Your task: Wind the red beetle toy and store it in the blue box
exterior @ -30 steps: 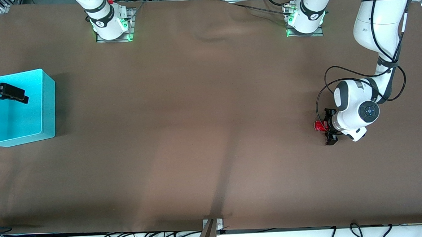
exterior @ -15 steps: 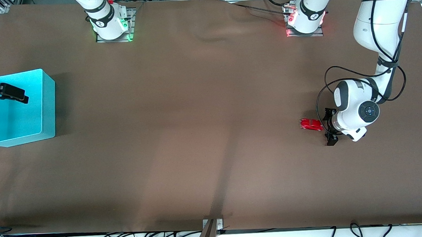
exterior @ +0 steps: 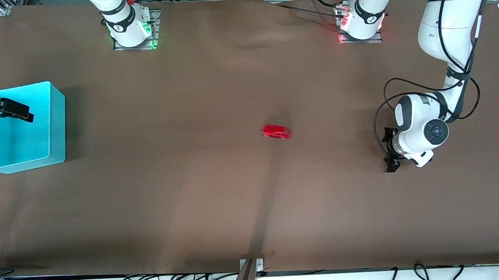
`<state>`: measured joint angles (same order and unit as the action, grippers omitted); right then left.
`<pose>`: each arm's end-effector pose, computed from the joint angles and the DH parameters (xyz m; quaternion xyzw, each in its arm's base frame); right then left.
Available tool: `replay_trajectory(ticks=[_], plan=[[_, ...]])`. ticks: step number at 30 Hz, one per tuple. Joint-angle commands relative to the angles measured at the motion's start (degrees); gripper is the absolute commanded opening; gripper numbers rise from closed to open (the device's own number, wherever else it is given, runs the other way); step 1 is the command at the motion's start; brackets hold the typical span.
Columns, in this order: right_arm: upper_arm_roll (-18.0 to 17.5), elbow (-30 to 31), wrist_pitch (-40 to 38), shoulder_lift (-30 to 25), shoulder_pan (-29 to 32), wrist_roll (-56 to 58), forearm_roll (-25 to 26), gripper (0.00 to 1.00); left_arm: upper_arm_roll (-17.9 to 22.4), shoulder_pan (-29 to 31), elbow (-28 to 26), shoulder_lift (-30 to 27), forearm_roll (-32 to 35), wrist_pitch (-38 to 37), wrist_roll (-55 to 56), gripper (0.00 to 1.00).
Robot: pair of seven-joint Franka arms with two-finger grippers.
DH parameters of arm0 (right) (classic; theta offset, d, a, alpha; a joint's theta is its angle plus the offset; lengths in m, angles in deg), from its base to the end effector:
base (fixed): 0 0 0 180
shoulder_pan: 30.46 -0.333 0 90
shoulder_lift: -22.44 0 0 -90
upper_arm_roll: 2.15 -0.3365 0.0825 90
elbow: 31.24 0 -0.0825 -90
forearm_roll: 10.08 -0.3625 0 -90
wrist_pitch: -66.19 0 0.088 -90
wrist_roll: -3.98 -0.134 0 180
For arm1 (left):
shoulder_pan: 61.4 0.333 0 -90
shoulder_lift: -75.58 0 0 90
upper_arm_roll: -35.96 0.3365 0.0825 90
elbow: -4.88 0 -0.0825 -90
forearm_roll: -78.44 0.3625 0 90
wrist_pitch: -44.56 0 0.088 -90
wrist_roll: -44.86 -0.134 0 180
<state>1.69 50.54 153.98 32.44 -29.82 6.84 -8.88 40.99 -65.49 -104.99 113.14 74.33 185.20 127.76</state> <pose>0.5812 -0.0449 0.5817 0.9992 -0.0139 -0.0356 0.0141 0.6071 0.0077 0.1463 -0.7283 -0.6828 0.0393 0.0423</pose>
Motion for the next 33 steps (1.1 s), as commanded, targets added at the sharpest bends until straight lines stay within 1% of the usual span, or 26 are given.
replay_trajectory(ticks=[1,33], plan=[[-0.59,0.31,0.37,-0.50,0.50,-0.23,0.21,1.00,-0.46,0.23,11.08,-6.62,0.69,-17.24,-0.64,1.00],[-0.50,0.40,0.37,-0.50,0.68,0.03,0.21,1.00,-0.46,0.23,11.60,-7.06,0.69,-18.03,-0.91,1.00]])
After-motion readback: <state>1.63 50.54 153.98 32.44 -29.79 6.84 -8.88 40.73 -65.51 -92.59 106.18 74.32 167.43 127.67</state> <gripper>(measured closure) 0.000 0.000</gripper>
